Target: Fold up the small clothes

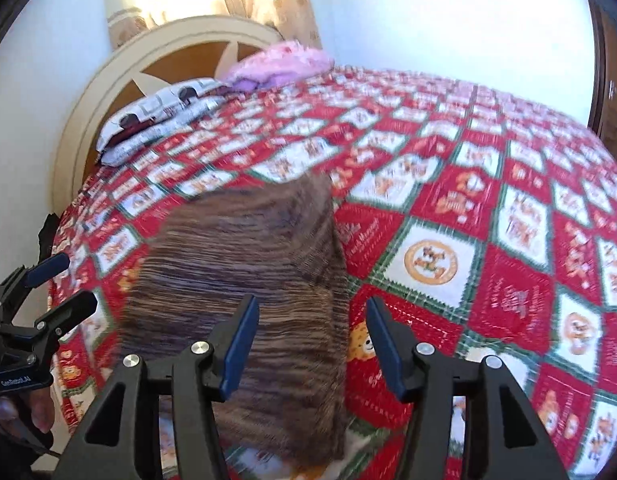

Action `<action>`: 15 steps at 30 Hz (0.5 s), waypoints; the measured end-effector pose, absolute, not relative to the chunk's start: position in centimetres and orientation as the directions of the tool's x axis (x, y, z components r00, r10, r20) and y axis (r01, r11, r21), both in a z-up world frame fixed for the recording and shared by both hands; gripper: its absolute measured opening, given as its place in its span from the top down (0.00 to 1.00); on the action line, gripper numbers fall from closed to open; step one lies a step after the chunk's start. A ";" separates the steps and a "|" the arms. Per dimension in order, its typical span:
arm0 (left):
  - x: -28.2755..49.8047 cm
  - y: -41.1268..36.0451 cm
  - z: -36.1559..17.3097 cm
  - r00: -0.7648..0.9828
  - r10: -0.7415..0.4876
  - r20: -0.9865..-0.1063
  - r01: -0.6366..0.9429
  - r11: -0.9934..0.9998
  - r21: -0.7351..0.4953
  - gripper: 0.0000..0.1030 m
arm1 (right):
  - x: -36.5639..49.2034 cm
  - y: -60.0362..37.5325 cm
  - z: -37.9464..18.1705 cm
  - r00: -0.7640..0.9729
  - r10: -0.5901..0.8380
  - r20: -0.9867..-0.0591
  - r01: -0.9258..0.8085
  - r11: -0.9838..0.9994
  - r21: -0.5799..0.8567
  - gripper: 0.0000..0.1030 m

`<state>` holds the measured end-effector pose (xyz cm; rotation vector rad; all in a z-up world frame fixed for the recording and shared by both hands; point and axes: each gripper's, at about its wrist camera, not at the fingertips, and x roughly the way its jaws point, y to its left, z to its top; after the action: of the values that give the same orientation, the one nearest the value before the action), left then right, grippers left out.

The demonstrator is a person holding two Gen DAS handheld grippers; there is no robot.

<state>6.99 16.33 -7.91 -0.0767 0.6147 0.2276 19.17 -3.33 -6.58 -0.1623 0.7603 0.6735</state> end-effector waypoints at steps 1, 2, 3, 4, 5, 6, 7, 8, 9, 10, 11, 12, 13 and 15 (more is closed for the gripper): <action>6.5 16.1 -7.3 0.803 0.186 -0.567 -0.230 0.973 -0.005 0.06 | 18.4 -3.5 -5.9 0.543 0.506 -0.671 -0.618 0.781 0.088 0.45; 6.0 15.9 -6.6 0.812 0.185 -0.554 -0.227 0.974 -0.007 0.06 | 17.4 -3.7 -5.1 0.559 0.509 -0.655 -0.621 0.780 0.077 0.45; 5.7 15.7 -6.3 0.818 0.185 -0.545 -0.226 0.974 -0.008 0.06 | 16.8 -3.8 -4.7 0.567 0.514 -0.643 -0.624 0.778 0.071 0.44; 5.2 15.6 -5.7 0.827 0.182 -0.531 -0.223 0.975 -0.013 0.06 | 16.2 -4.0 -4.1 0.577 0.520 -0.630 -0.628 0.776 0.064 0.44; 4.9 15.5 -5.3 0.833 0.180 -0.523 -0.222 0.975 -0.018 0.06 | 15.5 -4.1 -3.5 0.588 0.523 -0.617 -0.630 0.775 0.057 0.44; 4.5 15.2 -4.8 0.842 0.174 -0.510 -0.218 0.976 -0.026 0.06 | 14.9 -4.3 -3.0 0.596 0.527 -0.606 -0.632 0.773 0.051 0.43; 4.3 15.1 -4.4 0.848 0.170 -0.502 -0.213 0.977 -0.030 0.06 | 14.5 -4.4 -2.7 0.599 0.530 -0.601 -0.635 0.771 0.048 0.43; 4.2 14.9 -4.2 0.852 0.166 -0.496 -0.209 0.977 -0.032 0.06 | 14.1 -4.4 -2.3 0.602 0.532 -0.595 -0.638 0.769 0.043 0.42; 4.1 14.7 -3.9 0.859 0.163 -0.486 -0.204 0.978 -0.031 0.06 | 13.7 -4.4 -1.9 0.607 0.532 -0.590 -0.638 0.769 0.035 0.41; 4.0 14.6 -3.7 0.861 0.165 -0.481 -0.203 0.979 -0.029 0.06 | 13.4 -4.4 -1.7 0.613 0.530 -0.586 -0.638 0.770 0.029 0.41; 4.0 14.5 -3.6 0.863 0.164 -0.479 -0.202 0.979 -0.029 0.06 | 13.1 -4.4 -1.5 0.618 0.530 -0.581 -0.636 0.771 0.026 0.41; 3.9 14.5 -3.4 0.867 0.159 -0.473 -0.198 0.980 -0.033 0.06 | 13.0 -4.5 -1.3 0.622 0.530 -0.577 -0.634 0.773 0.027 0.41; 3.9 14.5 -3.3 0.868 0.159 -0.469 -0.198 0.979 -0.035 0.06 | 12.9 -4.6 -1.2 0.622 0.531 -0.575 -0.633 0.774 0.030 0.41; 3.7 14.5 -3.2 0.869 0.162 -0.467 -0.202 0.979 -0.035 0.06 | 12.7 -4.7 -1.1 0.626 0.529 -0.573 -0.627 0.778 0.034 0.41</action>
<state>3.74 14.50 -3.19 -0.0837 0.4807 0.1905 12.71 -4.73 -1.08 -0.1757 0.5983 0.6665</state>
